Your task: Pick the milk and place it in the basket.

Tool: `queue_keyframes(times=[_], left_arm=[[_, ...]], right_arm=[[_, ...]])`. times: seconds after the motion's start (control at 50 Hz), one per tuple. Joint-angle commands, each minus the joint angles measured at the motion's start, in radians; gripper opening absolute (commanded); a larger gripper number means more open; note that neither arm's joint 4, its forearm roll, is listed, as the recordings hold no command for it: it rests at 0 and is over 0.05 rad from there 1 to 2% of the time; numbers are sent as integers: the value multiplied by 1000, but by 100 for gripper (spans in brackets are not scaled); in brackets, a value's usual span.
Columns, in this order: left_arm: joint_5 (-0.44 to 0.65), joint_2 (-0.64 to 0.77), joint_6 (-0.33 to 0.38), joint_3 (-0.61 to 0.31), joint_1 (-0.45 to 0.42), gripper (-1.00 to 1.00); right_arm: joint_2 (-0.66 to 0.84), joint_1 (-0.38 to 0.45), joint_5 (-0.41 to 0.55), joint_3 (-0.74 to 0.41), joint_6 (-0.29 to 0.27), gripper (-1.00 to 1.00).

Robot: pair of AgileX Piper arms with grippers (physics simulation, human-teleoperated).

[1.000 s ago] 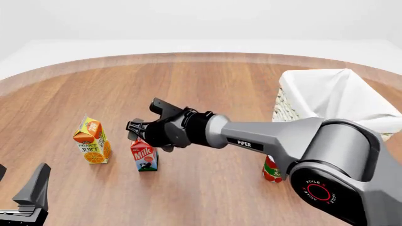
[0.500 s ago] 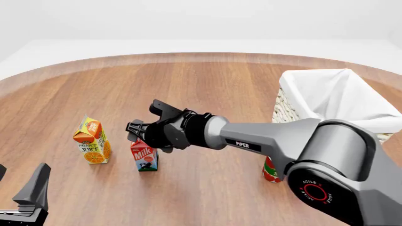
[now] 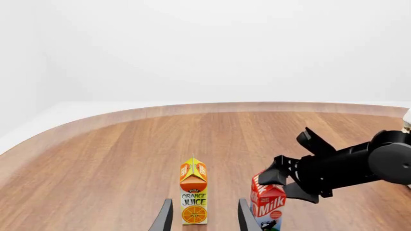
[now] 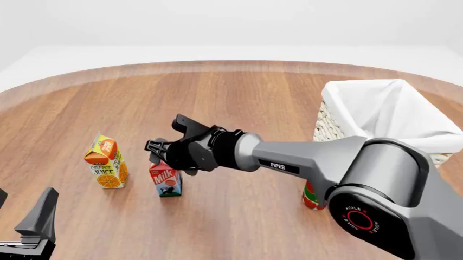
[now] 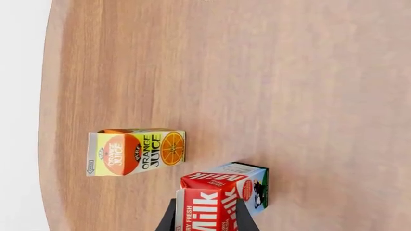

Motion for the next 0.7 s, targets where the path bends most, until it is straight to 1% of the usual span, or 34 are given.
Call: queue_keyframes(times=[0.02, 0.7], left_arm=[[0, 0, 0, 0, 0, 100], [0, 0, 0, 0, 0, 100]], right_arm=[[-26, 2, -20, -8, 5, -100], [-52, -2, -31, -5, -14, -100]])
